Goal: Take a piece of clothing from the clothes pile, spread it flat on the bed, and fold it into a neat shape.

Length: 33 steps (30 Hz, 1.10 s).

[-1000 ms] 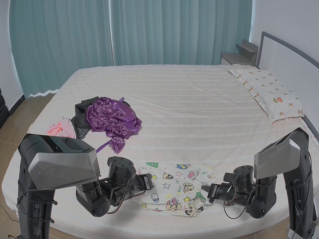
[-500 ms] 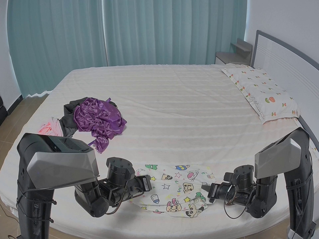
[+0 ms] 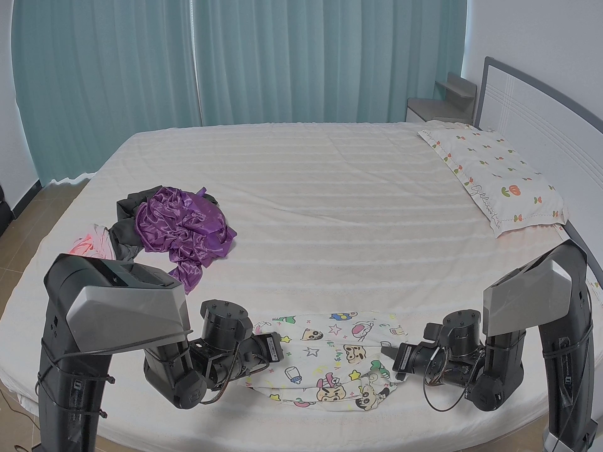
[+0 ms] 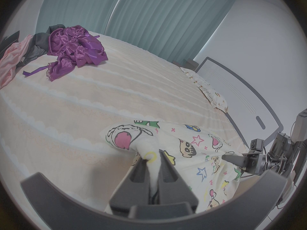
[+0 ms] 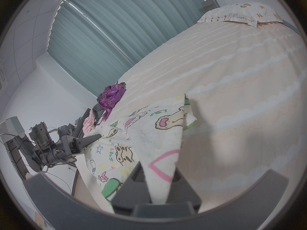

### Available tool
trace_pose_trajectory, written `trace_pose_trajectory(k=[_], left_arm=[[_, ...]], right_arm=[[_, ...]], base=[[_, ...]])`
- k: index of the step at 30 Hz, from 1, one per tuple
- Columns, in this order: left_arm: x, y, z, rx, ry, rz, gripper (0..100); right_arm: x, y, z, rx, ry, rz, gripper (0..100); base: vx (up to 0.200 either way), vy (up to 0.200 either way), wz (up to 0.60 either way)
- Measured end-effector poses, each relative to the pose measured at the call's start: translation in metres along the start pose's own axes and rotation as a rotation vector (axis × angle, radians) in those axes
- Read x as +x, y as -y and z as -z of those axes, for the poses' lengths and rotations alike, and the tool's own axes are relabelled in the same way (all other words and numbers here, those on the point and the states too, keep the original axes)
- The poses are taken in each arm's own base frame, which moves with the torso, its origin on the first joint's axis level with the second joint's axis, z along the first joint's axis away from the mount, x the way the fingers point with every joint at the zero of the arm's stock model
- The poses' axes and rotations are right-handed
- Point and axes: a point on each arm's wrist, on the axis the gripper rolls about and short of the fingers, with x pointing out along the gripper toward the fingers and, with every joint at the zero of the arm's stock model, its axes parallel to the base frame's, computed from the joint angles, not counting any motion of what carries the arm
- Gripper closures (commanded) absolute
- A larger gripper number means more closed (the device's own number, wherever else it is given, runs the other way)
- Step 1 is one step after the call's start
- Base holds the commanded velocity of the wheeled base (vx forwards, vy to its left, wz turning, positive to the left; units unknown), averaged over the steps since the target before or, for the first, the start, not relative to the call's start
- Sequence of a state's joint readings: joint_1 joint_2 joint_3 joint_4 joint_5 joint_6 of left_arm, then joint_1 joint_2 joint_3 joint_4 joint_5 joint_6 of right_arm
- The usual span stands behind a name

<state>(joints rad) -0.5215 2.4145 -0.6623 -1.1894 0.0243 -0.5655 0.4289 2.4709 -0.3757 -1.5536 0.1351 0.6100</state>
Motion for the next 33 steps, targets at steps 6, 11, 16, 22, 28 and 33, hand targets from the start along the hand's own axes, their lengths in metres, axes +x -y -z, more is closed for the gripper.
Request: trace_pose_trajectory(k=[6, 11, 16, 22, 28, 33], left_arm=[[0.002, -0.002, 0.002, -0.001, -0.006, -0.007, 100], [0.003, -0.004, 0.003, -0.002, -0.01, -0.015, 100], [0.004, -0.008, 0.005, -0.002, -0.012, -0.031, 100], [0.005, -0.009, 0.008, 0.003, -0.025, -0.033, 0], [0.004, -0.01, 0.008, 0.002, -0.011, -0.025, 0], [0.0, -0.015, 0.005, -0.01, 0.023, -0.005, 0]], right_arm=[[0.0, 0.0, 0.001, -0.002, -0.003, 0.001, 100], [-0.001, 0.0, 0.002, -0.002, -0.008, 0.003, 100], [-0.002, 0.001, 0.004, -0.002, -0.012, 0.018, 0], [-0.002, 0.001, 0.005, -0.004, -0.017, 0.018, 0], [-0.004, 0.002, 0.006, -0.003, -0.025, 0.02, 0], [-0.012, 0.001, 0.012, -0.012, -0.058, 0.027, 0]], base=[[0.0, 0.0, 0.0], [0.0, 0.0, 0.0], [0.0, 0.0, 0.0], [0.0, 0.0, 0.0], [0.0, 0.0, 0.0], [0.0, 0.0, 0.0]])
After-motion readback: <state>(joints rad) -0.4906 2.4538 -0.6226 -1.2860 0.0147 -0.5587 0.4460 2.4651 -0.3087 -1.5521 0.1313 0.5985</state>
